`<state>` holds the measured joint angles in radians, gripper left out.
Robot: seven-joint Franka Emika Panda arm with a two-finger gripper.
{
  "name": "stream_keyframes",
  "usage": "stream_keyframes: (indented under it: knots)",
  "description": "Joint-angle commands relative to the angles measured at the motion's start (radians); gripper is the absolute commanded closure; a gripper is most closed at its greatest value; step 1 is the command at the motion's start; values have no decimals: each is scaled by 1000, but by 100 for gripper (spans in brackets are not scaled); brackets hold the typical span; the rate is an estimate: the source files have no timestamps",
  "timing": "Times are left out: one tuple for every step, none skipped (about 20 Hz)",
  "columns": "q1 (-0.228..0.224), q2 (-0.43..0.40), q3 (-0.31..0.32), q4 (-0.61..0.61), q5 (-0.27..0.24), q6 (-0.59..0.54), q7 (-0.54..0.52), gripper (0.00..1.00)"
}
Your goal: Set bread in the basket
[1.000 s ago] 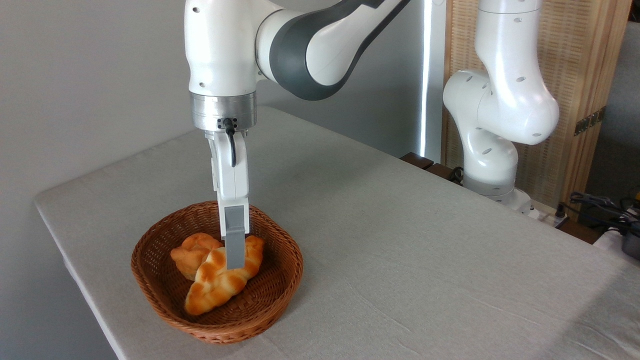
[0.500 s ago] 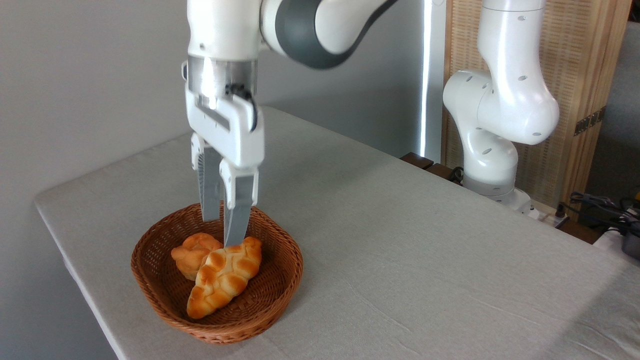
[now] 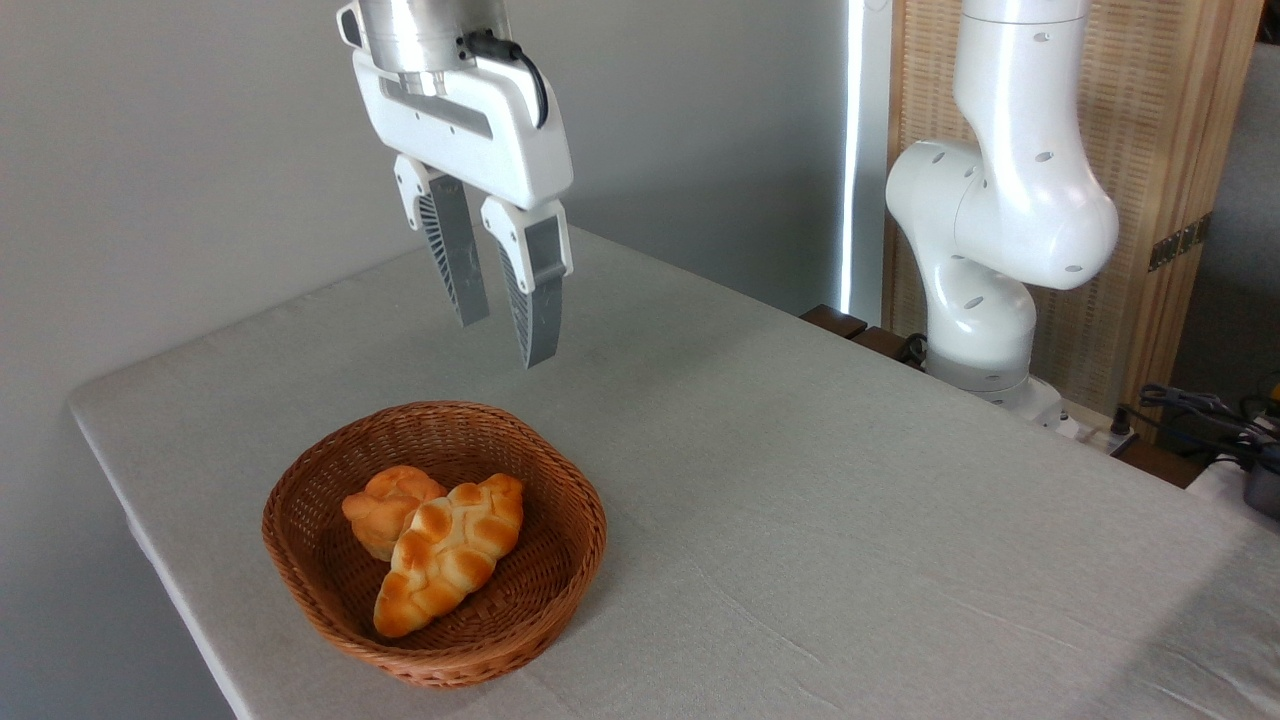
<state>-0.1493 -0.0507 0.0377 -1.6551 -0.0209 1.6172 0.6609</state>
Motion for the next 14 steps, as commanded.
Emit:
stream_keyframes:
  knots:
    - [-3, 26, 10, 66, -25, -72, 0, 0]
    - [-3, 23, 11, 64, -25, -74, 14, 0]
    - [-3, 12, 11, 55, -28, -72, 28, 0]
    - [-4, 2, 17, 45, -30, -72, 45, 0]
    - [-4, -4, 25, 37, -30, -74, 55, 0]
    - [-4, -4, 25, 34, -28, -72, 52, 0]
    - [-4, -4, 25, 32, -22, -66, 54, 0]
    - [-4, -4, 25, 32, -21, -53, 54, 0]
    - [-4, -3, 25, 29, -18, -37, 54, 0]
    - [-3, -3, 27, 11, -10, -24, 54, 0]
    - [-3, -3, 27, 6, 2, -22, 52, 0]
    - [-3, -3, 27, 5, 22, -22, 51, 0]
    - [-3, -3, 27, 3, 41, -20, 46, 0]
    - [-3, -3, 27, 0, 42, -11, 46, 0]
